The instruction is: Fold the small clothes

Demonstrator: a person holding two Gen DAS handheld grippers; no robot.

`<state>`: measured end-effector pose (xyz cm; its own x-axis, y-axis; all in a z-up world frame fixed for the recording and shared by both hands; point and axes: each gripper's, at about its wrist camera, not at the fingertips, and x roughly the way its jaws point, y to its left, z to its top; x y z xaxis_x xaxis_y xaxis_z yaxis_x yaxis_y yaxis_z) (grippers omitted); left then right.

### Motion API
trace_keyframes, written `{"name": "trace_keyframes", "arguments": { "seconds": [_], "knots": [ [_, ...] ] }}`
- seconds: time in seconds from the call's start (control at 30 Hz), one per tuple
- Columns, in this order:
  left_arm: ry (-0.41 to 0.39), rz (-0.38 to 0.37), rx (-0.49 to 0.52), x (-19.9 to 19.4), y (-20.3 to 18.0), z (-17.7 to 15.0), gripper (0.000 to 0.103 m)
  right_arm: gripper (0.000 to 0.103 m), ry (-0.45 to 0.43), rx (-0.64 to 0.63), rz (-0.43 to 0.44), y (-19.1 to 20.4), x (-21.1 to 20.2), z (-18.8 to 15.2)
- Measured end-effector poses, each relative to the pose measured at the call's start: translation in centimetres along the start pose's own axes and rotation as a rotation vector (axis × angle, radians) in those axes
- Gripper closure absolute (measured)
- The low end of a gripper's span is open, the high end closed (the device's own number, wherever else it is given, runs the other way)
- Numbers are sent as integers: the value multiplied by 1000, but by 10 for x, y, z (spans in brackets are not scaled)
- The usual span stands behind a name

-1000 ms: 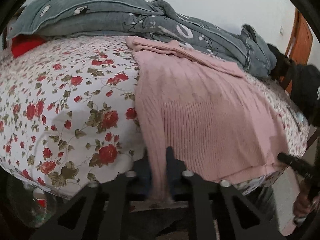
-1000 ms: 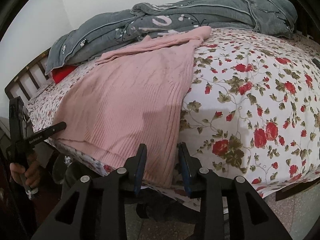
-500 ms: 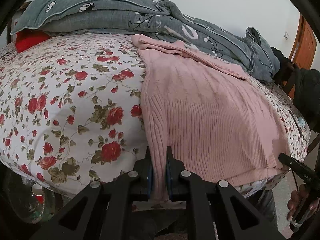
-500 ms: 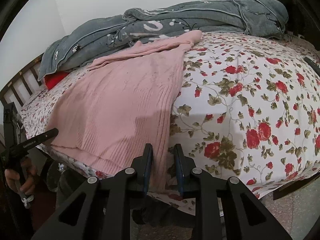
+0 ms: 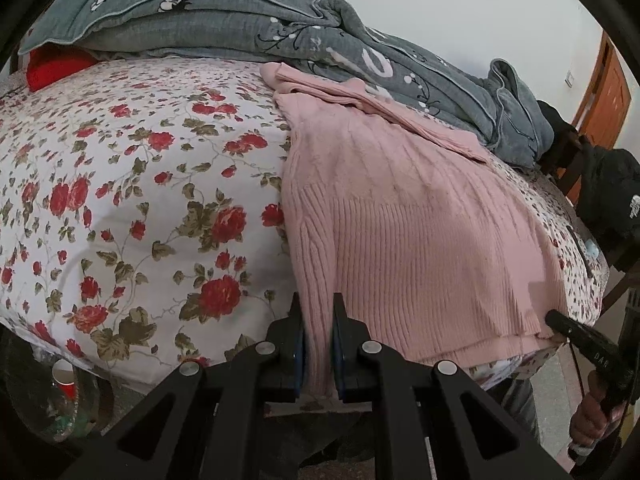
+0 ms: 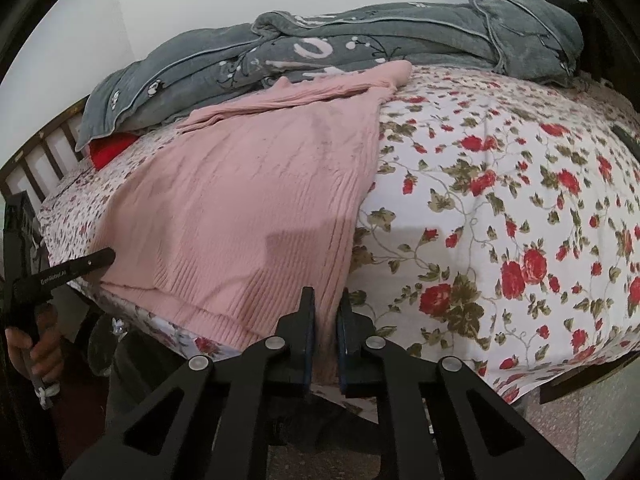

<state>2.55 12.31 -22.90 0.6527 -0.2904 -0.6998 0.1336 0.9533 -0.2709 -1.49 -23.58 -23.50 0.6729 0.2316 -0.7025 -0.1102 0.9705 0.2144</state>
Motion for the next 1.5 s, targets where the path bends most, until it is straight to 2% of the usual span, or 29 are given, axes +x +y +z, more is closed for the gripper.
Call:
{"name": "trace_keyframes", "arguments": {
  "seconds": [0.13, 0.37, 0.43, 0.6, 0.73, 0.87, 1.03, 1.17, 1.3, 1.5],
  "knots": [
    [-2, -4, 21, -1, -4, -2, 84, 91, 8, 7, 23, -1, 0, 0],
    [-5, -18, 7, 0, -6, -1, 84, 90, 23, 15, 34, -2, 4, 0],
    [-7, -14, 1, 0, -5, 0, 93, 90, 23, 14, 34, -2, 4, 0],
    [-6, -18, -15, -2, 2, -2, 93, 93, 4, 18, 22, -6, 0, -2],
    [7, -21, -10, -1, 1, -1, 93, 92, 20, 27, 39, -7, 2, -3],
    [12, -22, -5, 0, 0, -1, 93, 85, 23, 10, 39, -2, 3, -2],
    [4, -25, -9, -1, 1, -1, 93, 85, 26, 2, 29, 0, 2, -2],
    [-13, -33, -16, -9, 2, 1, 95, 96, 22, 10, 16, 1, 2, -1],
    [-18, -50, -40, -18, 4, 7, 96, 97, -4, 31, 51, 0, -8, 3],
    [-49, -128, -111, -38, 11, 20, 97, 98, -77, 61, 132, 1, -35, 18]
  ]
}}
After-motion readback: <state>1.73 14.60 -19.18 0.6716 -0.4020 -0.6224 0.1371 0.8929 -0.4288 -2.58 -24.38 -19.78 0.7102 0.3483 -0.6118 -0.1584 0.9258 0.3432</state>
